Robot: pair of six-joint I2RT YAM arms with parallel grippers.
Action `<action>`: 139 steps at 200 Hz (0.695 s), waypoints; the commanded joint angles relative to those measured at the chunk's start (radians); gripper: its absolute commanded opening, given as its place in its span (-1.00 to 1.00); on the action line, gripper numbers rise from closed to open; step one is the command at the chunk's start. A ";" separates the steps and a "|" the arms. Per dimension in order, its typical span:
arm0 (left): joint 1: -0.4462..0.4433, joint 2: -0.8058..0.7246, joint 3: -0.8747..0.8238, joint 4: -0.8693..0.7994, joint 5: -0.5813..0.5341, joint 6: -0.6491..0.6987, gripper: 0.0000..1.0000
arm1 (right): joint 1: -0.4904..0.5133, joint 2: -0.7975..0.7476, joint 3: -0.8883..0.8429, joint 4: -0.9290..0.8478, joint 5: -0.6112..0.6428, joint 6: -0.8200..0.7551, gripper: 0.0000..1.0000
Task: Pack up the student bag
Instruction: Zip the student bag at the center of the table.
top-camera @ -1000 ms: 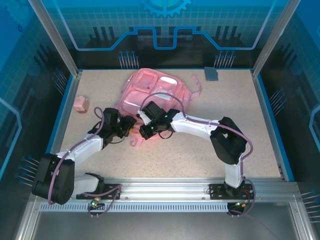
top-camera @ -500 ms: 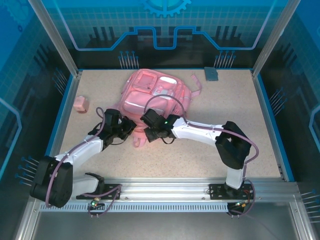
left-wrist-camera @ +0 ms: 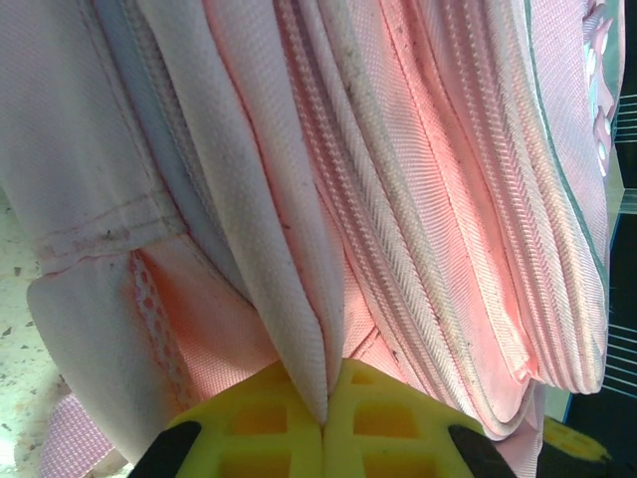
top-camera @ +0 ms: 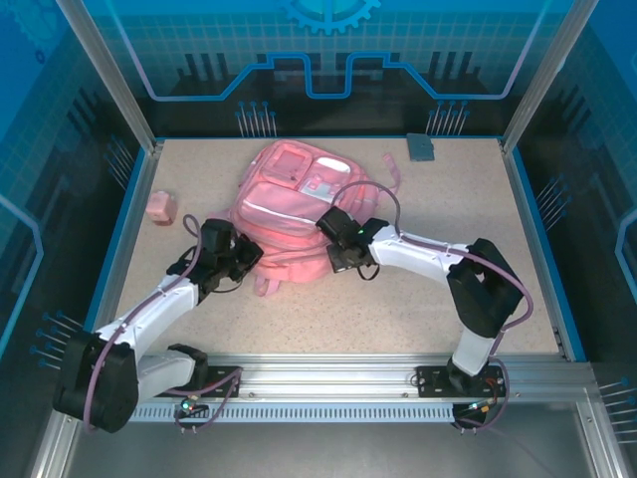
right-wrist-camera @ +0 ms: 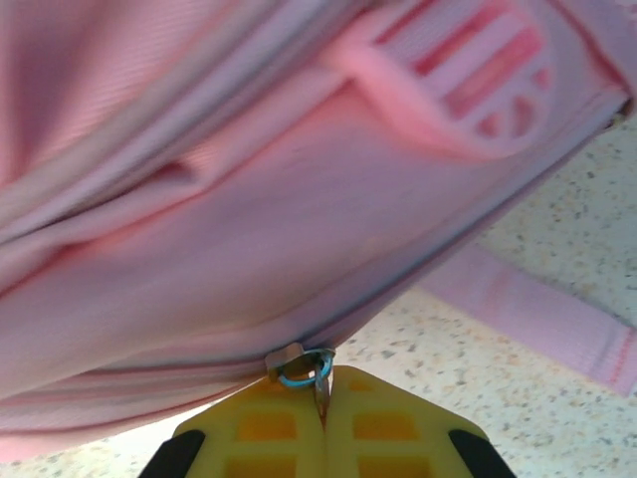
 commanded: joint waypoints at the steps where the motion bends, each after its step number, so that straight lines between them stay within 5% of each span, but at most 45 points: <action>1: 0.024 -0.057 0.027 -0.071 -0.068 0.047 -1.00 | -0.097 -0.015 -0.031 0.034 -0.025 -0.073 -1.00; 42: 0.032 -0.106 0.024 -0.141 -0.052 0.073 -1.00 | -0.245 0.053 0.010 0.141 -0.152 -0.172 -1.00; 102: 0.033 -0.100 0.024 -0.118 0.067 0.121 -1.00 | -0.293 0.084 0.077 0.120 -0.157 -0.202 -0.98; 126: 0.033 -0.096 0.040 -0.108 0.131 0.161 -0.80 | -0.312 0.063 0.075 0.109 -0.180 -0.203 -0.91; 139: 0.031 -0.092 0.055 -0.103 0.172 0.193 -0.60 | -0.318 0.047 0.077 0.089 -0.237 -0.228 -0.68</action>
